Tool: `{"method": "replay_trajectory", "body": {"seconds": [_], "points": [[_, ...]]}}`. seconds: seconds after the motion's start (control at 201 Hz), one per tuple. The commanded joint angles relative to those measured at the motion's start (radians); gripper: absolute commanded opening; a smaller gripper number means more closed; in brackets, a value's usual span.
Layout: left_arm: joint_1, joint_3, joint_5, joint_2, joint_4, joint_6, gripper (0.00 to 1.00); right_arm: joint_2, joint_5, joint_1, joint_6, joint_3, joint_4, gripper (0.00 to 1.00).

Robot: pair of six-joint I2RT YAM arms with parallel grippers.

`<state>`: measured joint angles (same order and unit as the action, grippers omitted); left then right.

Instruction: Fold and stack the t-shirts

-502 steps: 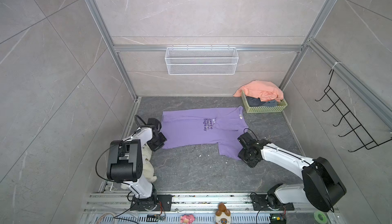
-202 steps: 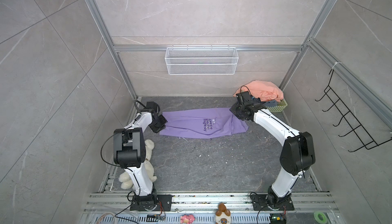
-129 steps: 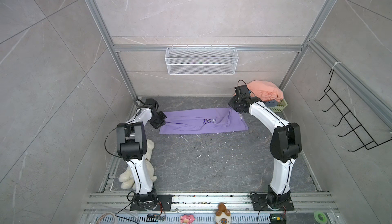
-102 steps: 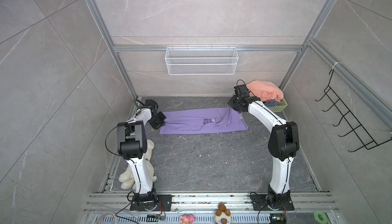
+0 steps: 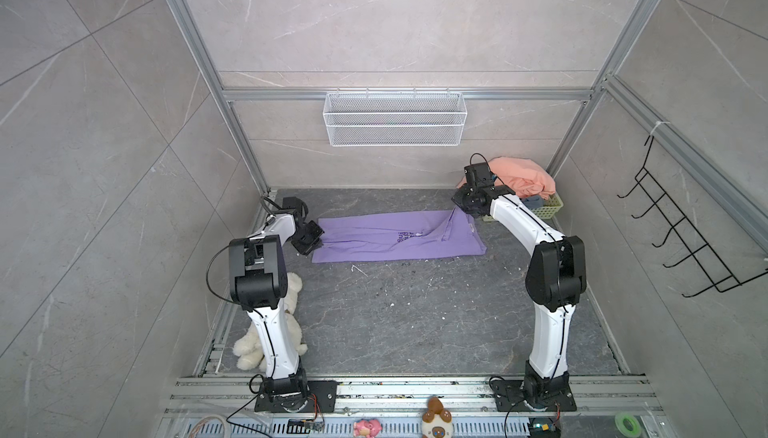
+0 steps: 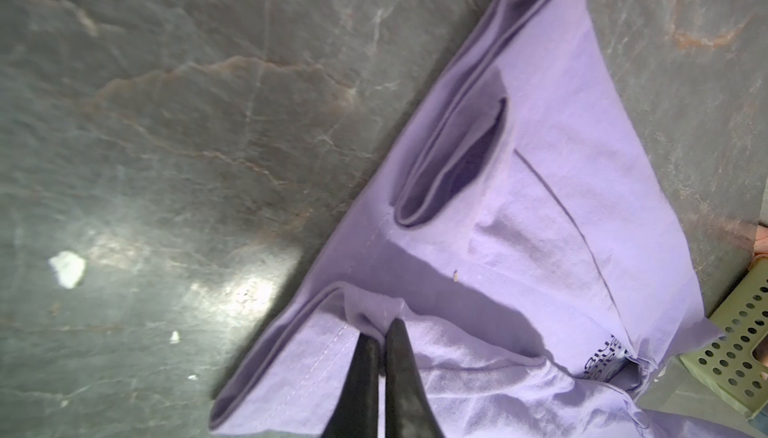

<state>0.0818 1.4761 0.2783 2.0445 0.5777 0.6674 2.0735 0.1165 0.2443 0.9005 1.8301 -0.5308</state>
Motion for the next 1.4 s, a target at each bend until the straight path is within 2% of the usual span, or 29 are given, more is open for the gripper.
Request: {"method": "replay_trajectory", "body": {"seconds": [0.0,0.164,0.926,1.289,1.399], "points": [[0.015,-0.017,-0.015,-0.073,-0.011,0.015,0.0,-0.045,0.033,-0.012,-0.007,-0.024,-0.038,0.0],[0.02,-0.033,-0.012,-0.084,-0.025,0.017,0.0,-0.073,0.036,-0.031,-0.006,-0.063,-0.018,0.0],[0.025,-0.013,-0.011,-0.078,-0.081,0.067,0.0,-0.036,0.018,-0.058,0.003,-0.007,0.004,0.0],[0.029,0.043,0.025,0.008,-0.099,0.082,0.0,0.084,-0.021,-0.063,0.006,0.096,-0.015,0.0],[0.029,0.068,0.034,0.038,-0.095,0.088,0.22,0.126,-0.037,-0.062,0.005,0.13,-0.034,0.0]]}}
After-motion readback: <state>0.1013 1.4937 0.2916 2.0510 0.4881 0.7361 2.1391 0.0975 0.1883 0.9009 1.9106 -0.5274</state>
